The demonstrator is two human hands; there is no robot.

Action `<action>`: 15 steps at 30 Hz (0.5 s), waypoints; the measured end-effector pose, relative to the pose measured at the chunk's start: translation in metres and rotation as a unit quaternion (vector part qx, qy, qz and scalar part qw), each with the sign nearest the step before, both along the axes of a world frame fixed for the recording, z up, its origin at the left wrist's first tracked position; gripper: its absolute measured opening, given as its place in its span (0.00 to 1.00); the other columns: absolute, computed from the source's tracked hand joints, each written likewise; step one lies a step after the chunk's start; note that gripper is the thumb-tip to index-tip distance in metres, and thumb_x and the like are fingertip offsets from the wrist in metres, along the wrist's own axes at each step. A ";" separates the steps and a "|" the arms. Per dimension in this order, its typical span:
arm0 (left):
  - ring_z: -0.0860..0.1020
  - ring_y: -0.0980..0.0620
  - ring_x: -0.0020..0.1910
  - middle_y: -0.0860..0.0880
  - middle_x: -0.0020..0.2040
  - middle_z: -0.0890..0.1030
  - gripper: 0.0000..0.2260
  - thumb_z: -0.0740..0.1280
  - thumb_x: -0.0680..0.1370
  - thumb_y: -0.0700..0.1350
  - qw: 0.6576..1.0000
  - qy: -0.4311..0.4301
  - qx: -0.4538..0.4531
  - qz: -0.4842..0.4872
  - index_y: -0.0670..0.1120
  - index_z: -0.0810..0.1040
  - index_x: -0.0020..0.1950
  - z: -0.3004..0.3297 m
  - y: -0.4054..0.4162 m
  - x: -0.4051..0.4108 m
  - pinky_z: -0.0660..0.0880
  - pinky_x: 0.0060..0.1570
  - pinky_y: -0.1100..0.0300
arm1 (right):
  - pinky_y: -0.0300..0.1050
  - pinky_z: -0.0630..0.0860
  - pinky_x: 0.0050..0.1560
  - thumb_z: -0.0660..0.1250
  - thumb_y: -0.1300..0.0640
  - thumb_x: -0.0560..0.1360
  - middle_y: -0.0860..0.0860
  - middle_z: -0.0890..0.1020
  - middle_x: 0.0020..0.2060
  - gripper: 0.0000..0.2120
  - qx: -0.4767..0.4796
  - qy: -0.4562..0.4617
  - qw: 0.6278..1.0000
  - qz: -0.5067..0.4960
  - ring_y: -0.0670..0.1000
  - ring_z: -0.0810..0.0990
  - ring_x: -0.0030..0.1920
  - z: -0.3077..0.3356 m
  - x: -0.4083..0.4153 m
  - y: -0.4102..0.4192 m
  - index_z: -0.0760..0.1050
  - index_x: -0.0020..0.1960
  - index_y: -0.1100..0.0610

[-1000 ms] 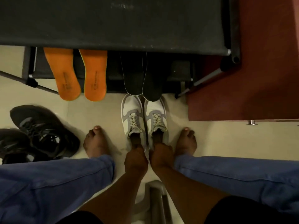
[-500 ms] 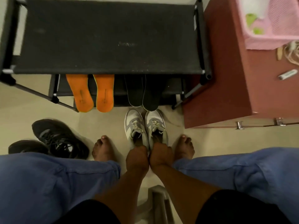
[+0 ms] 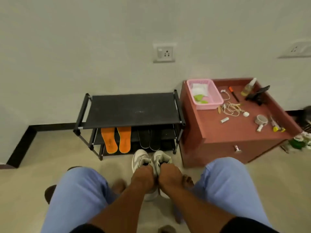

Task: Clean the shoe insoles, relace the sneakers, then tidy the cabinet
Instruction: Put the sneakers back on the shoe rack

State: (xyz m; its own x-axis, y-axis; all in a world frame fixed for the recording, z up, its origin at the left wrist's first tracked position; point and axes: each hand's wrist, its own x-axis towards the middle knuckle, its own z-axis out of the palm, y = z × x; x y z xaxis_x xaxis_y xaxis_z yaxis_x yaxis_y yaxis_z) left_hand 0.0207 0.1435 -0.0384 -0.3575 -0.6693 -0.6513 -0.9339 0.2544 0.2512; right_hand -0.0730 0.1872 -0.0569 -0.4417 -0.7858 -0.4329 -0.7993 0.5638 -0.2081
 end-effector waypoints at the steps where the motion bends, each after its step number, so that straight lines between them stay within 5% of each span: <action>1: 0.73 0.45 0.71 0.43 0.72 0.75 0.17 0.63 0.83 0.46 1.000 0.016 -0.002 -0.003 0.41 0.75 0.70 0.021 0.006 0.002 0.68 0.70 0.55 | 0.46 0.76 0.49 0.57 0.58 0.83 0.51 0.82 0.58 0.13 -0.010 0.013 1.000 0.006 0.54 0.81 0.59 0.014 0.001 0.005 0.79 0.59 0.52; 8: 0.83 0.45 0.52 0.43 0.58 0.82 0.12 0.67 0.79 0.44 0.993 0.032 -0.108 -0.030 0.43 0.80 0.61 0.139 0.028 0.012 0.80 0.53 0.55 | 0.46 0.78 0.50 0.64 0.58 0.79 0.50 0.84 0.54 0.08 -0.080 0.078 0.991 0.069 0.54 0.83 0.56 0.120 -0.004 0.028 0.79 0.55 0.51; 11: 0.76 0.53 0.36 0.47 0.44 0.81 0.07 0.68 0.79 0.46 0.989 0.022 -0.132 -0.068 0.44 0.81 0.53 0.187 0.035 0.015 0.78 0.49 0.59 | 0.48 0.78 0.53 0.64 0.58 0.79 0.53 0.83 0.56 0.08 -0.115 0.091 0.985 0.089 0.57 0.82 0.59 0.163 -0.005 0.033 0.78 0.57 0.52; 15: 0.75 0.55 0.35 0.51 0.36 0.75 0.09 0.71 0.78 0.48 0.977 0.031 -0.200 -0.072 0.49 0.74 0.40 0.228 0.036 0.017 0.80 0.48 0.59 | 0.48 0.77 0.50 0.65 0.58 0.79 0.53 0.82 0.54 0.06 -0.159 0.118 0.976 0.095 0.58 0.82 0.57 0.212 -0.007 0.037 0.78 0.54 0.52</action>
